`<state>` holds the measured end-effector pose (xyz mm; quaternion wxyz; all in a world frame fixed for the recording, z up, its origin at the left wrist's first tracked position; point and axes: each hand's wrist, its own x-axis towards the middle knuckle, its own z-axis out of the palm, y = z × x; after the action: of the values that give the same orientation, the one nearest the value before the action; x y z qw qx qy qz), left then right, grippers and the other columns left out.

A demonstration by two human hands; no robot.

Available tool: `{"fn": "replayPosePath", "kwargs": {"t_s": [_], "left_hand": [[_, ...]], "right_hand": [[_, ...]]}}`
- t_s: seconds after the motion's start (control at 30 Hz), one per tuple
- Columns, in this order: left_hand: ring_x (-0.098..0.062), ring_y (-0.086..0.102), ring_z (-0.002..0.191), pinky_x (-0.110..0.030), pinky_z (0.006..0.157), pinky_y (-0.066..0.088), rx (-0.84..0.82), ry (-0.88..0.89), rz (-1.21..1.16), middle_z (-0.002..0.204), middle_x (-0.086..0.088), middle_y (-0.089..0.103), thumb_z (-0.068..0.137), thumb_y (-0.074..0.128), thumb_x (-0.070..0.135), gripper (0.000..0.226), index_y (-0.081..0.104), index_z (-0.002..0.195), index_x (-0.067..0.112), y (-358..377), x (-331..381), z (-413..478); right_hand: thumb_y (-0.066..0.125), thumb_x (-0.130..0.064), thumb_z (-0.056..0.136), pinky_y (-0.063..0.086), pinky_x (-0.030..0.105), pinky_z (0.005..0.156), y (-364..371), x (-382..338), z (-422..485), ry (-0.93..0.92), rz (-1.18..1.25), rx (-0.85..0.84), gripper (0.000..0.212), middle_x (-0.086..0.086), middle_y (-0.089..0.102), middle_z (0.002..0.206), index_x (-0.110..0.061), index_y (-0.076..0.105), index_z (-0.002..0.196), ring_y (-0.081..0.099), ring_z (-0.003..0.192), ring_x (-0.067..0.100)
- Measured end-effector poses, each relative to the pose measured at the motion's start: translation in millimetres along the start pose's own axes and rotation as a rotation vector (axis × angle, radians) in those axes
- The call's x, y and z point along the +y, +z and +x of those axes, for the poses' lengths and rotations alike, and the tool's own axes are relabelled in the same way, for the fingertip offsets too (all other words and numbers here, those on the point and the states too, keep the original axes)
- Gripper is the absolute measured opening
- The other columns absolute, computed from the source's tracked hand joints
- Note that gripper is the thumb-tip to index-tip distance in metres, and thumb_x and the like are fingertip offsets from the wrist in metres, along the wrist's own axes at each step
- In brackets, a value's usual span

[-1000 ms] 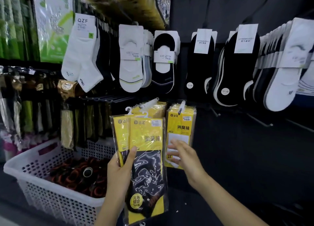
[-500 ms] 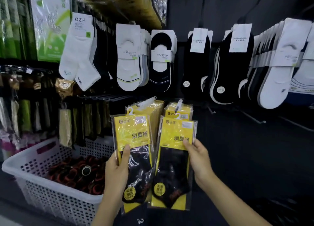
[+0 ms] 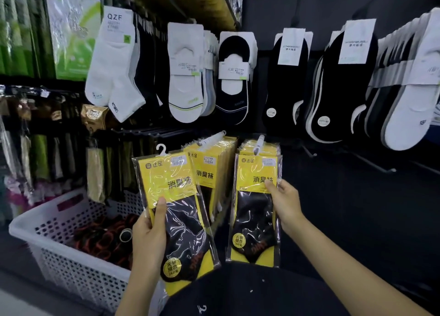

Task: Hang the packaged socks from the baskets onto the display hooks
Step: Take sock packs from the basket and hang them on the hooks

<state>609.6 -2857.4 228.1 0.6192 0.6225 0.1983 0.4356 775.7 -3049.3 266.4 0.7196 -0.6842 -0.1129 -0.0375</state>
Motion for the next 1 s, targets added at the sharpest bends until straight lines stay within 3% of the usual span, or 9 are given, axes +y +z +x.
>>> {"fn": "replayPosePath", "kwargs": {"t_s": [0.1,0.3,0.4,0.47,0.63,0.7,0.8,0.9,1.0], "left_hand": [[-0.021,0.037,0.061,-0.038,0.062,0.034,-0.046,-0.024,-0.023,0.065,-0.008,0.04,0.076,0.051,0.063,0.05,0.037,0.07,0.016,1,-2,1],[-0.003,0.022,0.038,-0.021,0.045,0.027,-0.037,0.012,0.001,0.041,0.01,0.022,0.077,0.05,0.06,0.05,0.023,0.059,0.021,9,1,-3],[-0.004,0.022,0.038,-0.021,0.045,0.027,-0.038,0.016,0.011,0.041,0.011,0.023,0.079,0.05,0.059,0.05,0.024,0.059,0.021,11,1,-5],[-0.004,0.024,0.036,-0.013,0.042,0.03,-0.048,0.028,0.011,0.04,0.011,0.022,0.081,0.05,0.057,0.05,0.024,0.059,0.021,14,2,-8],[-0.003,0.025,0.036,-0.015,0.052,0.034,-0.13,0.013,-0.013,0.039,0.01,0.024,0.084,0.052,0.051,0.048,0.025,0.056,0.024,26,3,-17],[-0.002,0.028,0.041,-0.013,0.046,0.031,-0.195,0.019,-0.05,0.044,0.01,0.028,0.077,0.053,0.057,0.043,0.034,0.052,0.028,31,2,-21],[-0.013,0.043,0.058,-0.019,0.055,0.034,-0.325,0.017,-0.071,0.061,-0.002,0.046,0.077,0.054,0.056,0.034,0.056,0.069,0.023,39,-1,-29],[0.003,0.045,0.044,-0.007,0.048,0.034,-0.409,0.047,-0.098,0.046,0.013,0.05,0.08,0.055,0.046,0.029,0.062,0.055,0.035,48,3,-39],[0.006,0.067,0.073,-0.005,0.06,0.046,-0.482,0.017,-0.172,0.078,0.019,0.073,0.089,0.054,0.03,0.014,0.067,0.087,0.031,54,3,-43]], "right_hand": [[0.061,-0.023,0.093,0.051,0.04,0.095,2,7,14,0.065,0.02,0.054,0.015,0.008,0.07,0.103,-0.01,0.067,0.098,0.065,0.101,0.024],[0.074,-0.032,0.082,0.055,0.033,0.074,-3,29,32,0.226,0.02,0.206,0.028,0.009,0.067,0.099,-0.007,0.066,0.092,0.064,0.088,0.021],[0.073,-0.021,0.083,0.054,0.041,0.091,-11,42,27,0.278,0.001,0.291,0.023,0.015,0.066,0.106,-0.004,0.065,0.097,0.063,0.098,0.027],[0.072,-0.017,0.083,0.054,0.039,0.09,-16,46,17,0.281,0.013,0.307,0.022,0.016,0.066,0.103,-0.003,0.063,0.098,0.062,0.09,0.023],[0.064,-0.027,0.09,0.054,0.024,0.072,-7,28,-27,0.17,0.056,0.037,0.018,0.005,0.065,0.093,-0.011,0.064,0.099,0.063,0.082,0.013],[0.059,-0.034,0.091,0.055,0.023,0.075,3,17,-47,0.138,0.05,-0.14,0.019,0.003,0.068,0.1,-0.017,0.064,0.1,0.067,0.091,0.015],[0.058,-0.034,0.092,0.056,0.02,0.073,14,5,-69,0.109,0.066,-0.332,0.026,0.004,0.073,0.102,-0.015,0.064,0.108,0.07,0.093,0.014],[0.061,-0.03,0.09,0.057,0.026,0.074,16,1,-80,0.082,0.124,-0.313,0.024,0.008,0.074,0.095,-0.011,0.065,0.102,0.072,0.088,0.019],[0.062,-0.025,0.09,0.054,0.046,0.089,7,0,-79,0.043,0.188,-0.171,0.02,0.013,0.074,0.094,-0.007,0.065,0.098,0.07,0.093,0.03]]}}
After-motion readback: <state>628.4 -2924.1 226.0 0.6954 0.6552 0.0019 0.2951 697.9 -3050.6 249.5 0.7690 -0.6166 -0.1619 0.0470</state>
